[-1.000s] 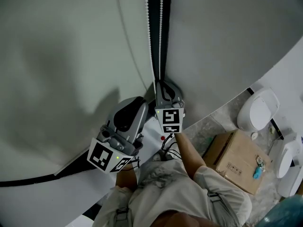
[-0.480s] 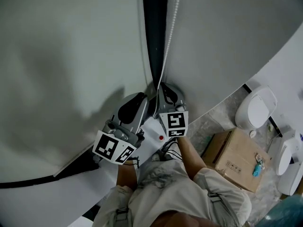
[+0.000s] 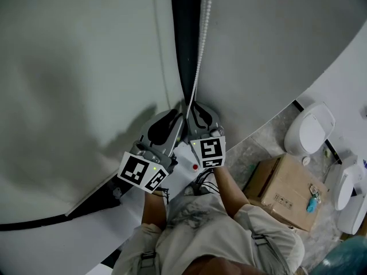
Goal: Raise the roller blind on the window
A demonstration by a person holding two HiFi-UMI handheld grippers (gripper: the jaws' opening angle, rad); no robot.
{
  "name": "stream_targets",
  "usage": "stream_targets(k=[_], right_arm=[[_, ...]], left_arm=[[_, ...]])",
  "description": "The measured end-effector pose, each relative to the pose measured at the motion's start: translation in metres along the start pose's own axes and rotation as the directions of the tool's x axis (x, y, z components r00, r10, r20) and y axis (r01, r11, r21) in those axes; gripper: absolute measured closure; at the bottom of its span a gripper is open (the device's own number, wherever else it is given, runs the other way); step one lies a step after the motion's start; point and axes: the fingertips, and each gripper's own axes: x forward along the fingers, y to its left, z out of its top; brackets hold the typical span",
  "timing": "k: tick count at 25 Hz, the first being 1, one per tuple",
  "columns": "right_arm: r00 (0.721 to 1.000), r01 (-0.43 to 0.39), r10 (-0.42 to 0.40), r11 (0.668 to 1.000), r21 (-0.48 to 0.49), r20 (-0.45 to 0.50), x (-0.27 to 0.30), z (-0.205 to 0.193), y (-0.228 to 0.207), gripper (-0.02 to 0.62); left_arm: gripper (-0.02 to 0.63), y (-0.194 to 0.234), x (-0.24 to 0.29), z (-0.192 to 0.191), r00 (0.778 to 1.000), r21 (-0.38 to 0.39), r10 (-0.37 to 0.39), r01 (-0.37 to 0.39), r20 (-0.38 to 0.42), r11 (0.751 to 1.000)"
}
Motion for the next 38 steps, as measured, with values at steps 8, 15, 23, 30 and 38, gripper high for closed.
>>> stream_targets(k=[8, 15, 23, 30, 38], right_arm=[[0.988, -0.149, 0.144, 0.985, 0.09, 0.059, -0.014, 0.006, 0.022, 0.523], [0.972, -0.22, 0.208, 0.969, 0.109, 0.11, -0.032, 0.011, 0.029, 0.518], [0.96, -0.271, 0.256, 0.953, 0.139, 0.114, -0.043, 0.008, 0.035, 0.517], [0.961, -0.253, 0.233, 0.958, 0.135, 0.146, -0.059, 0.017, 0.023, 0.517], [0.965, -0.23, 0.207, 0.963, 0.139, 0.161, -0.069, 0.019, 0.009, 0.517]], left_arm=[[0.535, 0.026, 0.011, -0.004, 0.999, -0.001, 0.044, -0.044, 0.009, 0.999], [0.548, 0.046, 0.031, -0.021, 0.996, 0.01, 0.079, -0.078, -0.035, 0.997], [0.528, 0.049, 0.053, -0.043, 0.995, 0.015, 0.049, -0.048, -0.088, 0.999], [0.503, 0.037, 0.073, -0.054, 0.992, 0.051, 0.04, -0.034, -0.119, 0.998], [0.485, 0.028, 0.088, -0.061, 0.99, 0.071, 0.042, -0.033, -0.134, 0.997]])
